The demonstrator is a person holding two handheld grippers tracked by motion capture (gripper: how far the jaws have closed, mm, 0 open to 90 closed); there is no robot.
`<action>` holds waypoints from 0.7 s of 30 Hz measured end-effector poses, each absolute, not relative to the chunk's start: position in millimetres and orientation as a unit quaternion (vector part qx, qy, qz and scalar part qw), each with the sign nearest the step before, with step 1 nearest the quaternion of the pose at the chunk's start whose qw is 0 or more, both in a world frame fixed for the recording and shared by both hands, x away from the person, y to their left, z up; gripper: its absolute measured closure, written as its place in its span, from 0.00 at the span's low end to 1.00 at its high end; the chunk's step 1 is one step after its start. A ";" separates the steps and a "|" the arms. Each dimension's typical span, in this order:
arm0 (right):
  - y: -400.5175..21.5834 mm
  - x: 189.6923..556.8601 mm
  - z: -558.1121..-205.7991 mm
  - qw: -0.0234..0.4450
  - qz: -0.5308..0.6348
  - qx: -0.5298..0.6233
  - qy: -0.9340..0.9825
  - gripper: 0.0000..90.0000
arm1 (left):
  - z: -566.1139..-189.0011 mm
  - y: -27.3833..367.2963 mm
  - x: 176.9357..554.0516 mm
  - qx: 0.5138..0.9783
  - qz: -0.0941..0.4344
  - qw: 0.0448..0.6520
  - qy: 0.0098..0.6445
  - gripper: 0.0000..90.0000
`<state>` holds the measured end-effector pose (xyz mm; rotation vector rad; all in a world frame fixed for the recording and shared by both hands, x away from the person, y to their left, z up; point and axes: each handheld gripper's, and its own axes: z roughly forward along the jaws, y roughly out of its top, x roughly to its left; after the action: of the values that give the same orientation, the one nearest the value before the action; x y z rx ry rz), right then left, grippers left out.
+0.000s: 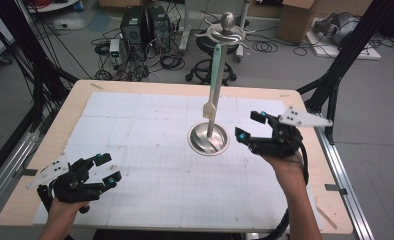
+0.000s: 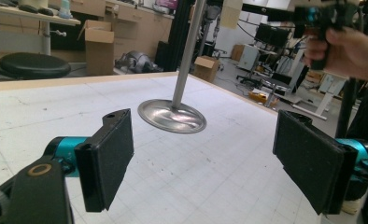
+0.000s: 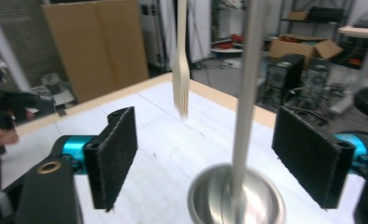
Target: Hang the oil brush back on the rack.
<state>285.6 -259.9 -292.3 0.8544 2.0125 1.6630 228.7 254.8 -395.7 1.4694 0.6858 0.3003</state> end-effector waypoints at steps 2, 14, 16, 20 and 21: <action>-266.7 273.6 -305.2 0.200 0.598 0.311 0.712 0.23 | -395.8 255.4 228.5 0.657 0.137 0.677 0.303 0.23; -293.5 214.8 -361.4 0.249 0.568 0.353 0.700 0.21 | -398.3 255.2 231.6 0.663 0.157 0.667 0.302 0.22; -293.1 209.7 -366.8 0.252 0.566 0.357 0.699 0.21 | -398.1 255.0 231.3 0.660 0.157 0.669 0.303 0.22; -294.2 205.2 -376.3 0.253 0.562 0.363 0.699 0.21 | -398.2 255.3 231.7 0.661 0.158 0.668 0.303 0.22; -295.0 204.9 -378.4 0.252 0.562 0.364 0.699 0.21 | -398.4 255.2 232.1 0.662 0.160 0.667 0.302 0.22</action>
<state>204.9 -295.0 -378.4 0.9905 1.8998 1.5274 232.1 255.2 -398.4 1.4940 0.6815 0.3601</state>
